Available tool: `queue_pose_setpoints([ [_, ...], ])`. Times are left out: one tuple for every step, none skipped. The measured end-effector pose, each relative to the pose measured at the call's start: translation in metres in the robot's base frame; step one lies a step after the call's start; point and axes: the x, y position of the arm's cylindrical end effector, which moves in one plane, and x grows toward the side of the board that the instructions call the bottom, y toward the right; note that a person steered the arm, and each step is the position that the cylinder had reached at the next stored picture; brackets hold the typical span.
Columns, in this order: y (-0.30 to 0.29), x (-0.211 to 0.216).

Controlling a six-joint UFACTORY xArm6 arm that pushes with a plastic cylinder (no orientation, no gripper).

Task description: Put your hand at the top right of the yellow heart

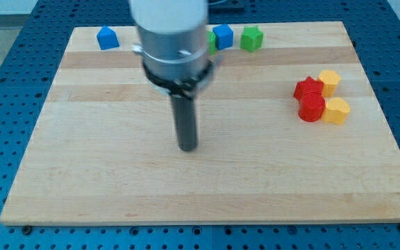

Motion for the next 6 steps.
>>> queue_pose_setpoints([
  [0.029,0.001],
  [0.114,0.001],
  [0.186,0.001],
  [0.198,0.001],
  [0.224,0.000],
  [0.262,-0.011],
])
